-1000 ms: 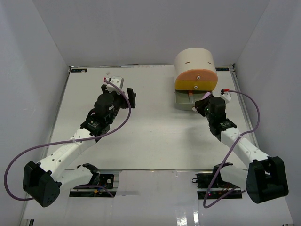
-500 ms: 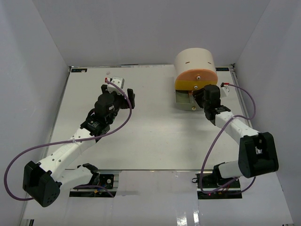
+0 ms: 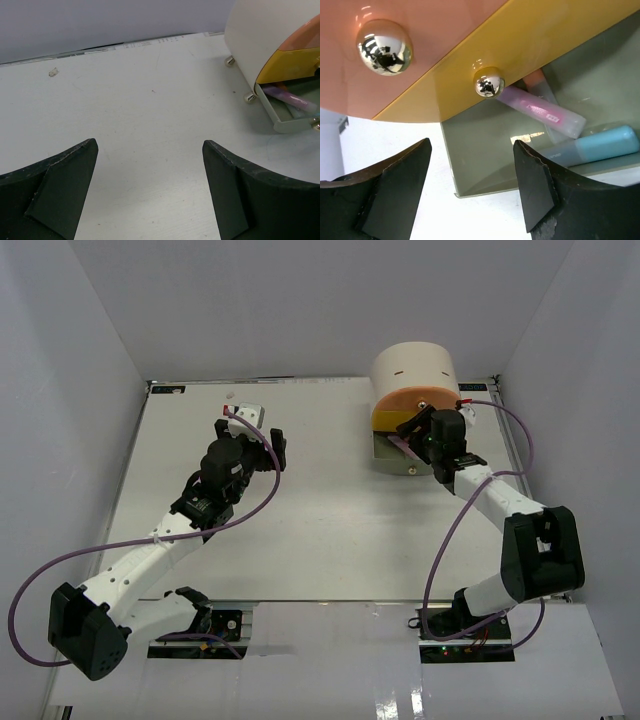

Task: Sort the stationery into containers
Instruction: Place the pen in the drawer, then close the drawer in the storage box.

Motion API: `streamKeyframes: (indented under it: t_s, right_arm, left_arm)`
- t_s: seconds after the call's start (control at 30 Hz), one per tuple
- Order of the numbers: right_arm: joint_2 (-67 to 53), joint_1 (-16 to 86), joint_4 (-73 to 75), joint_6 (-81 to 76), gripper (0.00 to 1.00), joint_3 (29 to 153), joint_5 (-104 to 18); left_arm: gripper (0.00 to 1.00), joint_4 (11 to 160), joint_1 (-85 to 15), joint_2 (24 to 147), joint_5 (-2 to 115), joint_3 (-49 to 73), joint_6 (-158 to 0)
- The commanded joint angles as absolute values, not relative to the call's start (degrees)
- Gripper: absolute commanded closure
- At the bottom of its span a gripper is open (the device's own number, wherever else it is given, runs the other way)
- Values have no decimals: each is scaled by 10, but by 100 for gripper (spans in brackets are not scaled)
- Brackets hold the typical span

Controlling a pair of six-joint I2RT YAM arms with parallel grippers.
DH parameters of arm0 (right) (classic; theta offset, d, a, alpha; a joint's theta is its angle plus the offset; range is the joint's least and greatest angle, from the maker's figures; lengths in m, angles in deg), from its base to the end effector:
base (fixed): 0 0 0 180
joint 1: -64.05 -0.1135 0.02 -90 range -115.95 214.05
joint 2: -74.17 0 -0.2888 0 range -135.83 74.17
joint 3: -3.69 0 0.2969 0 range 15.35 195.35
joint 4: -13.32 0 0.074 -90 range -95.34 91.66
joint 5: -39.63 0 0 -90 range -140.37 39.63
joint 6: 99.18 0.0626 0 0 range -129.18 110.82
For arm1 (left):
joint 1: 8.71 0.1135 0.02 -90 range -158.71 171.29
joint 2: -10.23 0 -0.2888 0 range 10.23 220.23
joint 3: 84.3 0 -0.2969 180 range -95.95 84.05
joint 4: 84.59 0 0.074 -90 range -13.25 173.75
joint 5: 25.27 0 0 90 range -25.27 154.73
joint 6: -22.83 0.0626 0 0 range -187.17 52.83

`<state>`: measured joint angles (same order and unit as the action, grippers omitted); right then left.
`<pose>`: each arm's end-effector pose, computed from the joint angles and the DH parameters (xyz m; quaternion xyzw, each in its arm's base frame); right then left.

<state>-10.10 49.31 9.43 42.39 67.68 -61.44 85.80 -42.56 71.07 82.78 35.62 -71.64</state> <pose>0.3833 0.0884 0.2425 0.3137 0.7762 0.2280 0.4971 0.2662 -0.1552 0.3377 0.0952 0.7593 -0.0937 0.6369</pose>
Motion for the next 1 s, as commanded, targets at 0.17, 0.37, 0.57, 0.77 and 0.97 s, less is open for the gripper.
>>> streamKeyframes:
  t_s: [0.17, 0.37, 0.57, 0.77, 0.97]
  right_arm:
    - [-41, 507, 85, 199, 33, 674, -573]
    - [-5, 507, 83, 126, 34, 593, -555]
    - [52, 507, 161, 105, 38, 462, -521]
    - [41, 508, 224, 109, 46, 430, -520]
    - [-32, 517, 300, 116, 53, 447, -510]
  left_arm:
    - [4, 860, -423, 696, 825, 360, -714]
    - [4, 863, -423, 695, 829, 362, -712]
    - [4, 867, -423, 696, 832, 365, -710]
    - [4, 868, -423, 699, 831, 367, -710]
    - [4, 873, -423, 697, 833, 370, -705]
